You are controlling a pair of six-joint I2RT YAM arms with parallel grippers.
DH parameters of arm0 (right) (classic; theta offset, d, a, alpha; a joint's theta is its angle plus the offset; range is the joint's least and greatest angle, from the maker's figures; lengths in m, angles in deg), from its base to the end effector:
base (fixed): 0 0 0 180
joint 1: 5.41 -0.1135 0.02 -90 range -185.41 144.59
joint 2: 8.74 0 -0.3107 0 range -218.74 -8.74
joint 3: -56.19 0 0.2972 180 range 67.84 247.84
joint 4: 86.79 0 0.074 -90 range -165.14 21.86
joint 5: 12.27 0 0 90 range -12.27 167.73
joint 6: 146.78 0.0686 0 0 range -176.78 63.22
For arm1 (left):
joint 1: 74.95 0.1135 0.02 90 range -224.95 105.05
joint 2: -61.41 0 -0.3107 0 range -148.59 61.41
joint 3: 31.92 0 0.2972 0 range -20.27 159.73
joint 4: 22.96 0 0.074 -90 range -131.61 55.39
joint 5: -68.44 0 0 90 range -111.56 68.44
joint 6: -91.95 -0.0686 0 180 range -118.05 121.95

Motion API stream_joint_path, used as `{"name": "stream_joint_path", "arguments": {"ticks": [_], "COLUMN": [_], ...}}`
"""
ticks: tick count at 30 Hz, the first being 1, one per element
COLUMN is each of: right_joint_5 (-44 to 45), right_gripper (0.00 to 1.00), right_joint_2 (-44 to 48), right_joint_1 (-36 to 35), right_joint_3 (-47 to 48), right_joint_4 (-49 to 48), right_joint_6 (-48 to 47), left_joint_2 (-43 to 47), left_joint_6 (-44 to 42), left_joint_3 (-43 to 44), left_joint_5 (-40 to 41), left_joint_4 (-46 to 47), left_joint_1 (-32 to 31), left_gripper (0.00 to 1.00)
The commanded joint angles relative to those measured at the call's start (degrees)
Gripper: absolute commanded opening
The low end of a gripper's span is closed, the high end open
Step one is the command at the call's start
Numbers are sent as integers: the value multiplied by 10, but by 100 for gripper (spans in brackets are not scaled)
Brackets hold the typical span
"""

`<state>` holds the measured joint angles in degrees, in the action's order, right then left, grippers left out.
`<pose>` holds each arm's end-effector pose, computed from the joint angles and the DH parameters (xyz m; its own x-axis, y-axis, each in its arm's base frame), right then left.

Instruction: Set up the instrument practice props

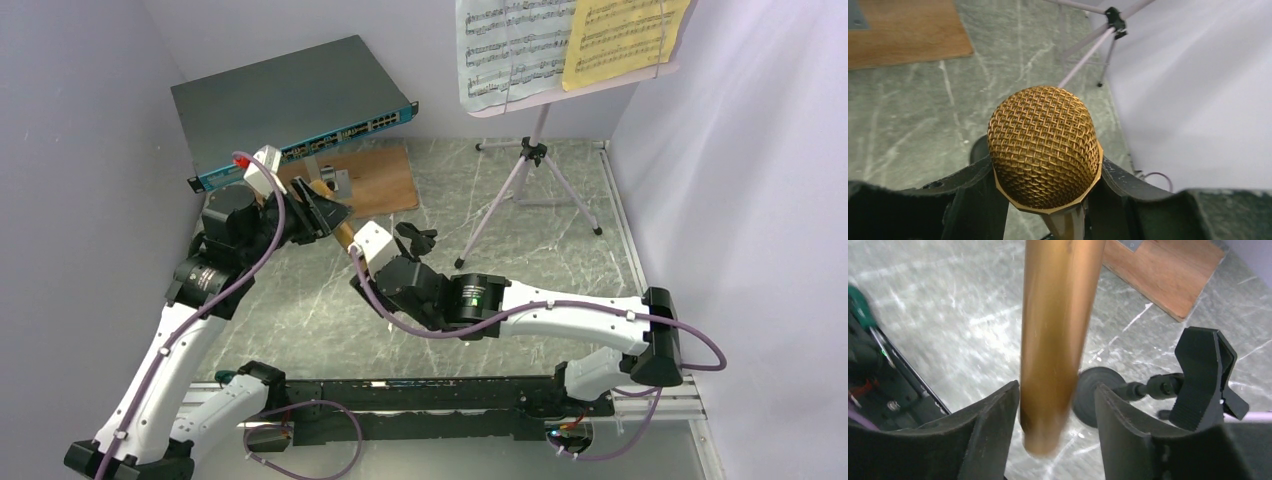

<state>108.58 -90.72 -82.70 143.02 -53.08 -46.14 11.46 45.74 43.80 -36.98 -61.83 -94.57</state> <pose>0.1199 0.3719 0.3821 -0.2408 -0.3470 -0.9064 -0.7064 0.7031 -0.0815 0.2051 -0.0925 0.4488 -0.5469 -0.5133 -0.6614 0.2620 0.6454 -0.7175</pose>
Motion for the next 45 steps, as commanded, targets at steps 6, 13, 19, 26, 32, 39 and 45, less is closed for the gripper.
{"name": "stream_joint_path", "arguments": {"ticks": [6,13,19,26,32,39,45], "right_joint_5": [-39,-170,-416,-579,-494,-464,-487], "right_gripper": [91,99,99,99,99,79,65], "right_joint_2": [90,212,224,181,142,137,134], "right_joint_1": [-7,113,244,337,339,339,339], "right_joint_3": [9,-84,-70,-74,-125,-186,-198], "right_joint_4": [152,59,34,-47,-119,-184,-201], "right_joint_6": [-138,-191,-226,-217,-191,-161,-153], "left_joint_2": [55,65,58,49,64,73,61], "left_joint_6": [-165,-206,-216,-201,-196,-219,-232], "left_joint_3": [-24,-14,-1,0,-10,3,9], "left_joint_5": [85,29,-45,-131,-144,-129,-140], "left_joint_4": [26,55,84,112,117,86,111], "left_joint_1": [4,4,4,4,4,4,4], "left_gripper": [7,0,0,0,0,0,0]}}
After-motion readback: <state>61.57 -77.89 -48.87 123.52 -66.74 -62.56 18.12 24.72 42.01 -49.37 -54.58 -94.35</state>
